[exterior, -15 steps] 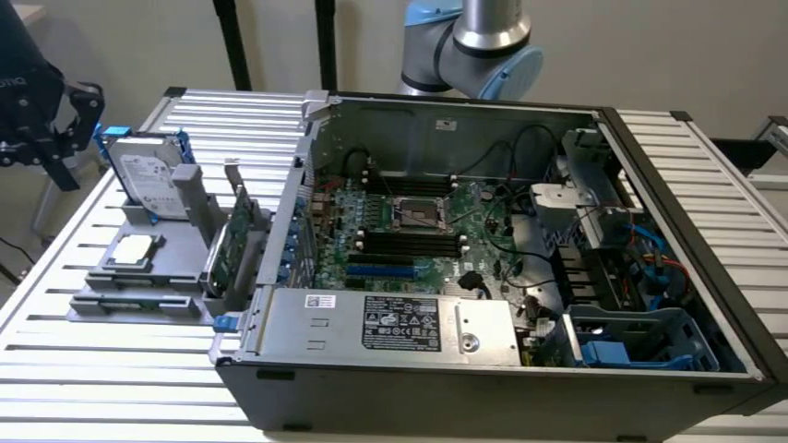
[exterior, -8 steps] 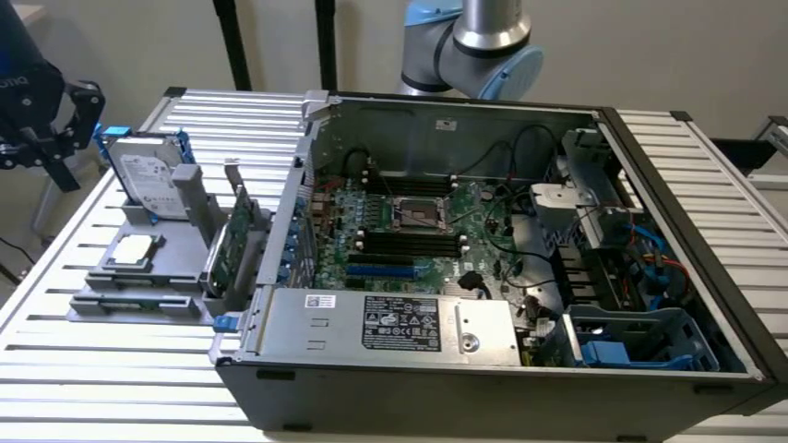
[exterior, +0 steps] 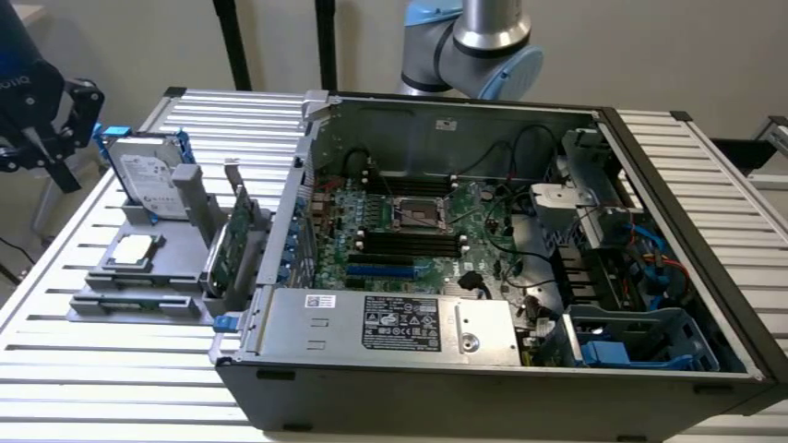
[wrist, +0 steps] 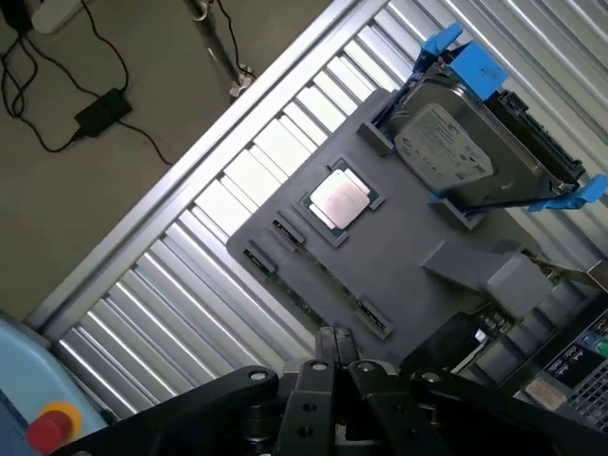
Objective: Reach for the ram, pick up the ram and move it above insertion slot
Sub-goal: 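Pick up the ram and move it above insertion slot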
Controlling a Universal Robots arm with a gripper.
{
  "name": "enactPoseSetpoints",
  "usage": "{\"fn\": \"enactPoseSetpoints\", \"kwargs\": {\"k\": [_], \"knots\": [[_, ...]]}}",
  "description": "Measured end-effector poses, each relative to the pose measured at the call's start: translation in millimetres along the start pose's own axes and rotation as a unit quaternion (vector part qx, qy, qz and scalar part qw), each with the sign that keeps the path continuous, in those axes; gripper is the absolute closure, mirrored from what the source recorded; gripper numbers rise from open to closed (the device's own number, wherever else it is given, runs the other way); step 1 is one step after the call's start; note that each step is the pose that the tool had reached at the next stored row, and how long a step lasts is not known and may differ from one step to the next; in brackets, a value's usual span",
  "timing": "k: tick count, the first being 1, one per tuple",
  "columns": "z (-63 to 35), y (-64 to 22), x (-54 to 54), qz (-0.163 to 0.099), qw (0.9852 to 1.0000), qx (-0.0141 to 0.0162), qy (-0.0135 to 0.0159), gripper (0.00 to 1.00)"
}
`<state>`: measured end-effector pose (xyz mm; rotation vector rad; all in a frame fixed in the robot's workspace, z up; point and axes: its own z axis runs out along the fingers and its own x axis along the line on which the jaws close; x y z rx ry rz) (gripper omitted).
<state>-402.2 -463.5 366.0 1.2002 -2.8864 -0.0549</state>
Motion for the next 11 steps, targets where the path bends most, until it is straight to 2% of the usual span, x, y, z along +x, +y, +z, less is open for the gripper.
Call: {"fn": "enactPoseSetpoints", "kwargs": {"k": [3, 6, 11], "knots": [[0.3, 0.0, 0.0, -0.027, 0.9996, 0.0, 0.0011, 0.89], [0.6, 0.0, 0.0, -0.054, 0.9985, 0.0, 0.0021, 0.89], [1.6, 0.0, 0.0, -0.1, 0.995, 0.0, 0.0039, 0.89]]}}
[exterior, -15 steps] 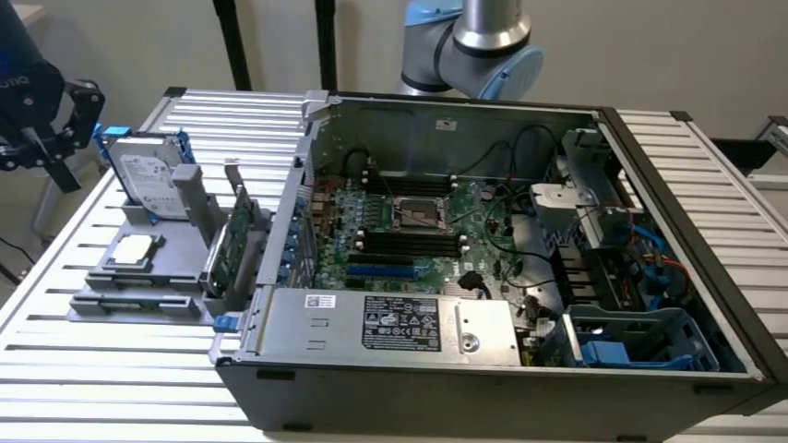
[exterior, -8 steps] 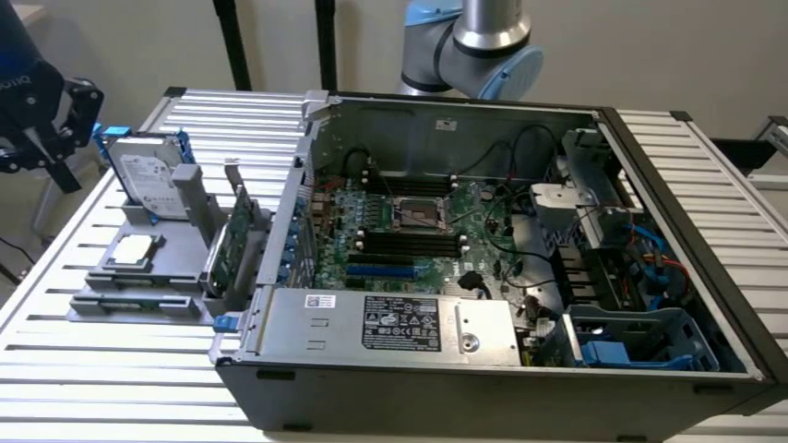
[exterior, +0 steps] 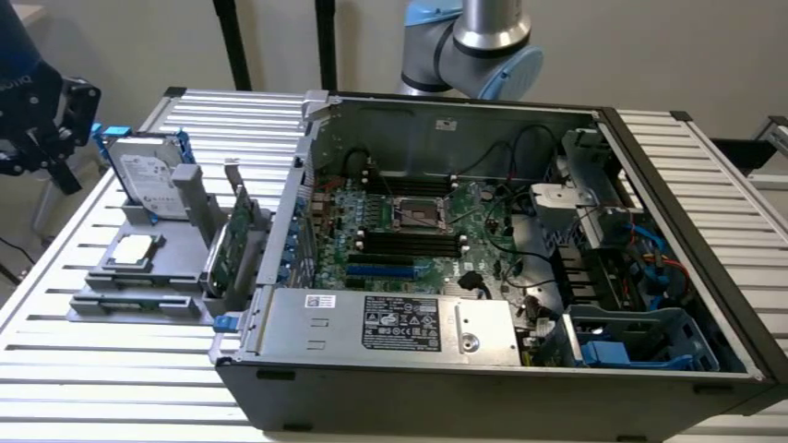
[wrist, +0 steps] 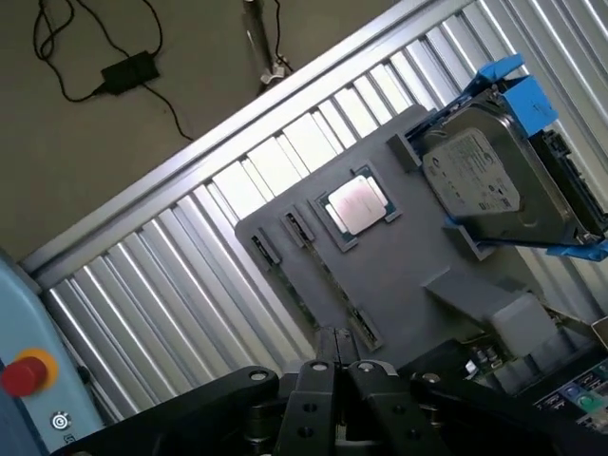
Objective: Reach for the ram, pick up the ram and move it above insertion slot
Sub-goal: 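Pick up the ram and move it above insertion slot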
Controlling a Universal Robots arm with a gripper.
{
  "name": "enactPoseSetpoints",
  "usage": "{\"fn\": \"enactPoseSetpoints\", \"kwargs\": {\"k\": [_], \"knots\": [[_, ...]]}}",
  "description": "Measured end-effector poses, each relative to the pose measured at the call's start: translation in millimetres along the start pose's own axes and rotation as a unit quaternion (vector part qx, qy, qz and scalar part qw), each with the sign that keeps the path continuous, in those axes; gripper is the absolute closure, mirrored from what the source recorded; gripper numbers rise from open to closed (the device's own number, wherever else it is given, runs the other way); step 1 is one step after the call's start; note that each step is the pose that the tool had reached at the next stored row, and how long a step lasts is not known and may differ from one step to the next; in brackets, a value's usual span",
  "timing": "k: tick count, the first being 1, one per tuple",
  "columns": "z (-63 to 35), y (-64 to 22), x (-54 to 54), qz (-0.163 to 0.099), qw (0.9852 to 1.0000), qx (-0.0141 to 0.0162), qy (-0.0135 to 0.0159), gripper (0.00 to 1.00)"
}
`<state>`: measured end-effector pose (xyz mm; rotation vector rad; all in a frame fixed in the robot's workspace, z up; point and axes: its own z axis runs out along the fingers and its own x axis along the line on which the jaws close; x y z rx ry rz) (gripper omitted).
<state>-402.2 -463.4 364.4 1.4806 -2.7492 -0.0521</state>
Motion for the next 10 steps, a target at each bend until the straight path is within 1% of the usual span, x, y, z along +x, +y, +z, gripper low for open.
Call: {"fn": "enactPoseSetpoints", "kwargs": {"k": [3, 5, 8, 10], "knots": [[1.1, 0.0, 0.0, -0.027, 0.9996, 0.0001, 0.001, 0.89], [1.9, -0.1, 0.0, -0.045, 0.999, 0.0002, 0.0016, 0.89], [3.1, -0.1, 0.0, -0.073, 0.9974, 0.0004, 0.0025, 0.89], [3.9, -0.2, 0.0, -0.091, 0.9959, 0.0005, 0.0032, 0.89]]}}
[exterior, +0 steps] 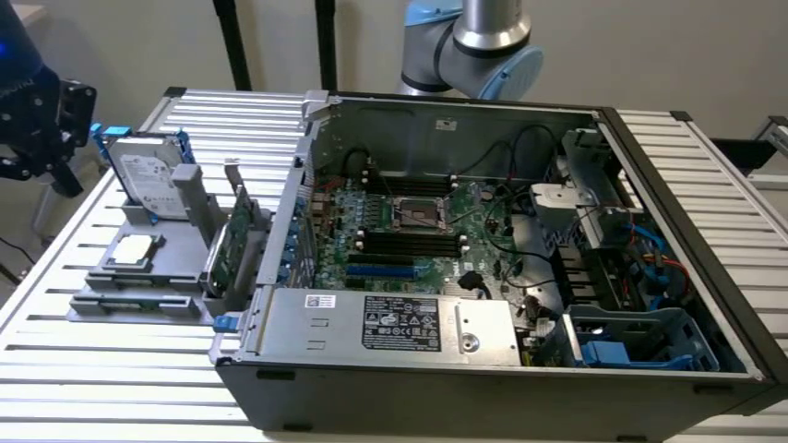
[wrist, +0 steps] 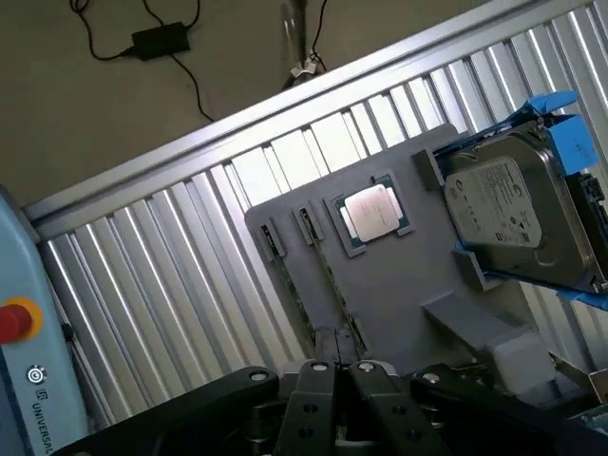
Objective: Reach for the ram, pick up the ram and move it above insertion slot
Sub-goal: 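Pick up the ram and move it above insertion slot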
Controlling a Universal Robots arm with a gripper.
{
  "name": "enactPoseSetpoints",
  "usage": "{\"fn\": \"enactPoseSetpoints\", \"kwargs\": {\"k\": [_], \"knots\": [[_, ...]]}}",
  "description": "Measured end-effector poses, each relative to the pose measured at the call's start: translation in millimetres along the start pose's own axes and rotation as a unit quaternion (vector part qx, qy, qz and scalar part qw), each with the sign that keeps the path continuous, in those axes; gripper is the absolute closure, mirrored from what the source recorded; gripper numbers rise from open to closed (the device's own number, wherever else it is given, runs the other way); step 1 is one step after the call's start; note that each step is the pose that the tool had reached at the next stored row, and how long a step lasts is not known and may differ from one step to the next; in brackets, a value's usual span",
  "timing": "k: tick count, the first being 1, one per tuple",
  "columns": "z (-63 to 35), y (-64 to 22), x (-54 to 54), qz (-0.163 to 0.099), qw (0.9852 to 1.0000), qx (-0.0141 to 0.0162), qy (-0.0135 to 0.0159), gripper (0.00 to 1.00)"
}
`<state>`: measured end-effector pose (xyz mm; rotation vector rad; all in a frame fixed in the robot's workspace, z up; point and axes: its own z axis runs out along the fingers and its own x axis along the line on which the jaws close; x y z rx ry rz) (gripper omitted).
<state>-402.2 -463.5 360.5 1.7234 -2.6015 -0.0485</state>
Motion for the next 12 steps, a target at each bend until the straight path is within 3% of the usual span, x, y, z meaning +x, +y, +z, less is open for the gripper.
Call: {"fn": "enactPoseSetpoints", "kwargs": {"k": [6, 12], "knots": [[2.4, -0.1, 0.0, -0.054, 0.9985, 0.0003, 0.0019, 0.89], [4.5, -0.2, 0.0, -0.108, 0.9941, 0.0006, 0.0038, 0.89]]}}
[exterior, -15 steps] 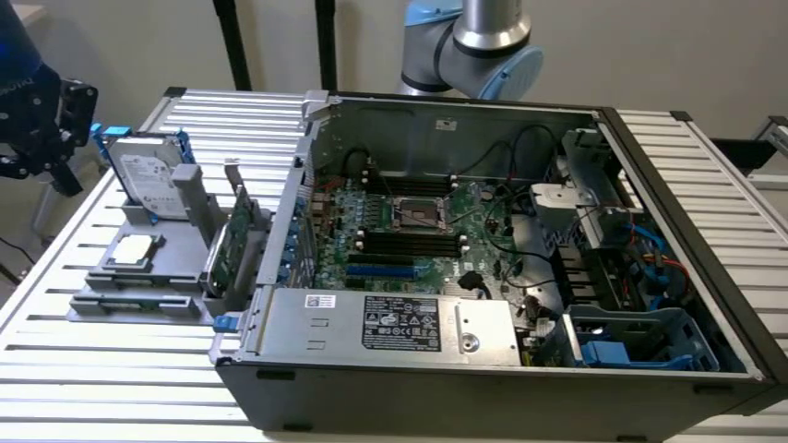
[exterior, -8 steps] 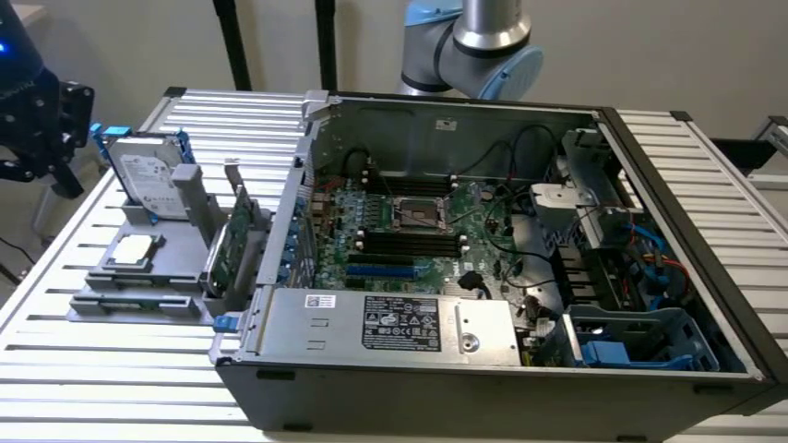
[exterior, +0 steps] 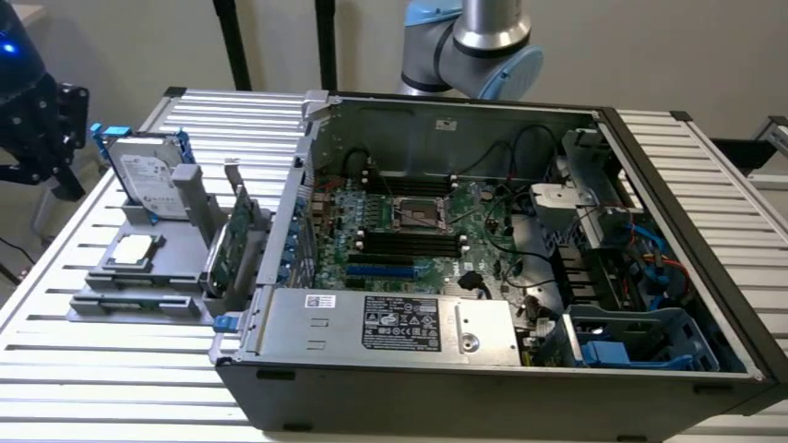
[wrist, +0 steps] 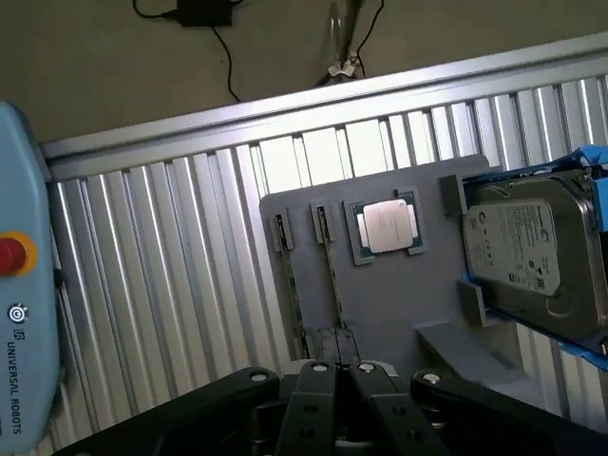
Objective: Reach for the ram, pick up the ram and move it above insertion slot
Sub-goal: 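Pick up the ram and move it above insertion slot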
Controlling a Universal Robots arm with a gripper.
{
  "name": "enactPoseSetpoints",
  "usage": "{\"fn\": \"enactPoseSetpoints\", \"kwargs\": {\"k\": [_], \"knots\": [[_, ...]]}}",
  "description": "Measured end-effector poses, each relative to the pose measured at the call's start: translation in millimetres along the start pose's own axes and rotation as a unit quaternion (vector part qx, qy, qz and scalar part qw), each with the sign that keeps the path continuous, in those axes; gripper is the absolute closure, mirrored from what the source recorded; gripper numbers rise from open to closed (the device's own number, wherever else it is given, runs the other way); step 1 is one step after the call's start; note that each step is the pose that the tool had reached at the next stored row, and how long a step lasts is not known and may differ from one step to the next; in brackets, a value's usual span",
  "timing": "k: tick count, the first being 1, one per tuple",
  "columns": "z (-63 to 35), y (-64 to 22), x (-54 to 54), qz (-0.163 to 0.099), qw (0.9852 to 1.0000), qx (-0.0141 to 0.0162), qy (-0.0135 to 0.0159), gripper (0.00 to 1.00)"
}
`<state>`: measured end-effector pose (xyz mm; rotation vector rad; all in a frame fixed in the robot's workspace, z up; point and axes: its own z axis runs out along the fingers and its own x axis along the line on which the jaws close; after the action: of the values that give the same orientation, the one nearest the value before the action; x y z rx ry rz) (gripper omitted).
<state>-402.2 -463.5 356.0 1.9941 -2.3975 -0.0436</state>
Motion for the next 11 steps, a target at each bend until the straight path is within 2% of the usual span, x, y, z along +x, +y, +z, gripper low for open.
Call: {"fn": "enactPoseSetpoints", "kwargs": {"k": [4, 11], "knots": [[0.7, -0.5, -0.1, -0.028, 0.9996, 0.0001, 0.0007, 0.89], [0.5, -1.2, -0.3, -0.029, 0.9996, 0.0, 0.0008, 0.89]]}}
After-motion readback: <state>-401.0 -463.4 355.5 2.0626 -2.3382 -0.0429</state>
